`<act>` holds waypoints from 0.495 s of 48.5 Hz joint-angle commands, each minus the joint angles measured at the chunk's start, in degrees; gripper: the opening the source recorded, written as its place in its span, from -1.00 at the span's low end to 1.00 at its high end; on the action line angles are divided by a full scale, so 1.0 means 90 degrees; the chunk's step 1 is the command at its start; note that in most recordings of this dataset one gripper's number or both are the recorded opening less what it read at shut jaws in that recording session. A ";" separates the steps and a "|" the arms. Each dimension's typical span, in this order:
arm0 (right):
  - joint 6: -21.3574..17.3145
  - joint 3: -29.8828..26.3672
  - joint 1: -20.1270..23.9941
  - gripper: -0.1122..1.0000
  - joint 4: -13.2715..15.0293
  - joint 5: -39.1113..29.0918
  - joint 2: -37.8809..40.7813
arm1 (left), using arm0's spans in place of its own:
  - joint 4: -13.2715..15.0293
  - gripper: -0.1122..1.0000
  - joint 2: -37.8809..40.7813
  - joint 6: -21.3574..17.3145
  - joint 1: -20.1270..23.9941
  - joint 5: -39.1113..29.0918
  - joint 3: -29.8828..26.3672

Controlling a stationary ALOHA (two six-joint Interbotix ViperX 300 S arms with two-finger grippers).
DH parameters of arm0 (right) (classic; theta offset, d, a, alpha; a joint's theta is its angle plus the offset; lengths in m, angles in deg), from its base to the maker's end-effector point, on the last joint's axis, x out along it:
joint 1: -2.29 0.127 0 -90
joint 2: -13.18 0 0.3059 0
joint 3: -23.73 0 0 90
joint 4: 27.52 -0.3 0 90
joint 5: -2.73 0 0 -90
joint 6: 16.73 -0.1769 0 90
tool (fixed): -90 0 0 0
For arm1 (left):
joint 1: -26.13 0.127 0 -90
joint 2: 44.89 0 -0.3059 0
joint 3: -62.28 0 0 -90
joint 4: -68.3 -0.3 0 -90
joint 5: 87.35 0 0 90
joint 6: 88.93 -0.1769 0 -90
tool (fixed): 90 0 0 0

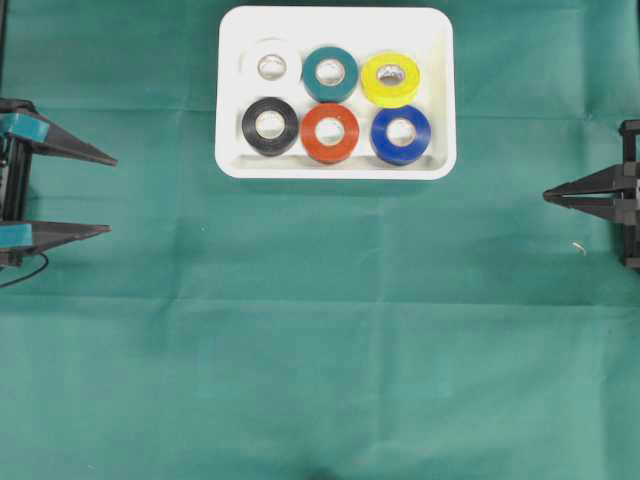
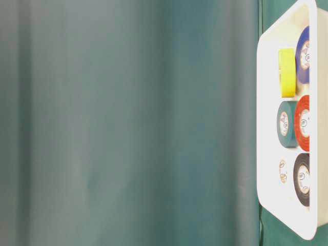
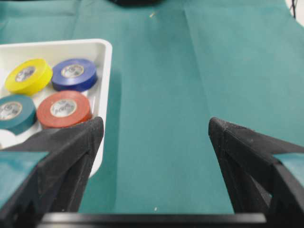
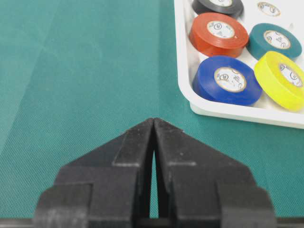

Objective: Put the tape into the white case with the left arm.

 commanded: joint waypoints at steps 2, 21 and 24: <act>0.0000 -0.0078 -0.0020 -0.97 0.0000 0.0068 0.0049 | 0.0010 0.95 -0.0137 0.0000 0.0039 -0.0146 0.0029; -0.0010 -0.0078 -0.0029 -0.97 0.0000 0.0078 0.0039 | 0.0010 0.94 -0.0527 0.0000 0.0049 -0.0693 0.0361; -0.0010 -0.0068 -0.0029 -0.97 0.0000 0.0078 0.0039 | 0.0010 0.94 -0.0576 0.0000 0.0049 -0.0723 0.0430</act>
